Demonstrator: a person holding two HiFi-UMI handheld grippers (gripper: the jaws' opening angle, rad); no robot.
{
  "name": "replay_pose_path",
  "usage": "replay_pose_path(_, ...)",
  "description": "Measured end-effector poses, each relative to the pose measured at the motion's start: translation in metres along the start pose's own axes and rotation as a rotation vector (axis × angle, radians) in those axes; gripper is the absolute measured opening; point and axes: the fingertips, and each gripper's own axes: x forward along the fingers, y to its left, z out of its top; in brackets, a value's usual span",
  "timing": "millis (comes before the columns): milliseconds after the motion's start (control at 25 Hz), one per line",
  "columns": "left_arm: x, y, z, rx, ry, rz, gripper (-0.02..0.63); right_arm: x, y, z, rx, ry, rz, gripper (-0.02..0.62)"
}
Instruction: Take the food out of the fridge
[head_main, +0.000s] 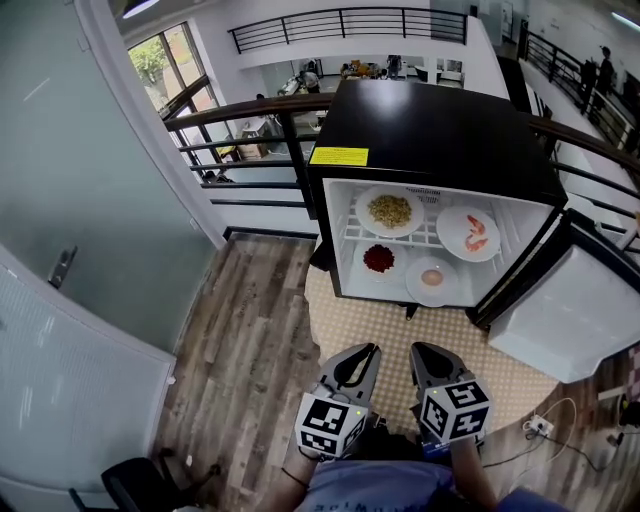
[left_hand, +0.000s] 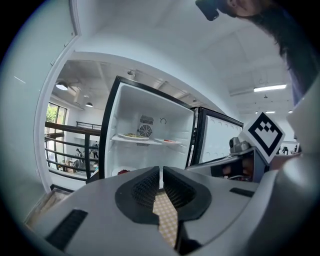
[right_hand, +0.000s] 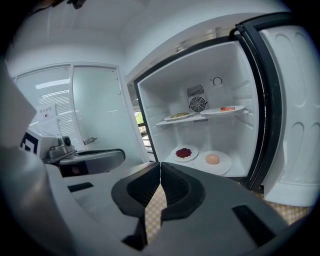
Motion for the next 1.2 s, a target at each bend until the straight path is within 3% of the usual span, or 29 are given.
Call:
replay_pose_path(560,0.065,-0.009,-0.024,-0.026,0.111,0.008,0.02,0.027,-0.075,-0.009,0.079,0.042,0.01,0.018)
replay_pose_path(960,0.081,0.004,-0.009,-0.039,0.101,-0.001,0.02,0.029,-0.08,0.006,0.101,0.006,0.001,0.018)
replay_pose_path(1200,0.101,0.008,0.009,-0.015,0.086,-0.073,0.023,0.029,-0.095,0.031,0.152,-0.055,-0.06,0.018)
